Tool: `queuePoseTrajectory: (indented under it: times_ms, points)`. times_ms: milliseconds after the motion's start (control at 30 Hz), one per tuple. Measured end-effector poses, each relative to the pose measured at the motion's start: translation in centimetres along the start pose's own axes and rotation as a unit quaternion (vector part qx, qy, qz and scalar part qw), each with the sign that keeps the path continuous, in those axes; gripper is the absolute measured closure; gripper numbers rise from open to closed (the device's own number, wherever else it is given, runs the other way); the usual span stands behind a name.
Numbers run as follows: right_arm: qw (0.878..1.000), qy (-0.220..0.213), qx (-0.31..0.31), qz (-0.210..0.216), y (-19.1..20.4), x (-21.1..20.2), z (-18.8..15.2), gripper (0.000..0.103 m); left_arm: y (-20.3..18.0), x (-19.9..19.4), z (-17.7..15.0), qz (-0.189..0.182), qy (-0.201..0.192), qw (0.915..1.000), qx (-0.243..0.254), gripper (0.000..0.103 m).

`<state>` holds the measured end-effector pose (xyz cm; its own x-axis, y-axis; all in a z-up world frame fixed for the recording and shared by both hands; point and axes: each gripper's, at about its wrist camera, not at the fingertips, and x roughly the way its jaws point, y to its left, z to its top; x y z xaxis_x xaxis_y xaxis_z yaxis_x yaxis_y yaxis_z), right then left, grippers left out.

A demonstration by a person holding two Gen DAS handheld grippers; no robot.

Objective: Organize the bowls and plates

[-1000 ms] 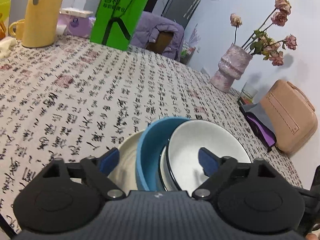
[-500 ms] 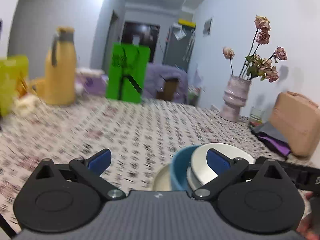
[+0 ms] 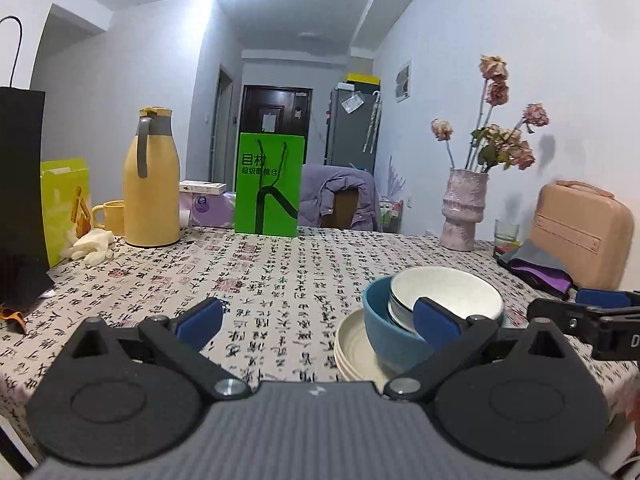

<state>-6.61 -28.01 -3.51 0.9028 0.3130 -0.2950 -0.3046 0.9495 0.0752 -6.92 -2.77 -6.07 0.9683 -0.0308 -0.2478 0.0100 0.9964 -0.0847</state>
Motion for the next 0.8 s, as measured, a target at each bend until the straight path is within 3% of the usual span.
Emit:
queuePoseTrajectory:
  times_ms: [433, 800]
  points:
    - [1.000, 0.009, -0.011, -0.005, 1.7, -5.8, -3.9, 0.000, -0.7, -5.5, -3.5, -0.011, 0.000, 0.9997, 0.020, 0.000]
    - [1.000, 0.008, -0.012, -0.009, 1.6, -7.7, -4.4, 0.000, -0.9, -8.6, -4.6, -0.001, -0.026, 0.9991, 0.034, 0.000]
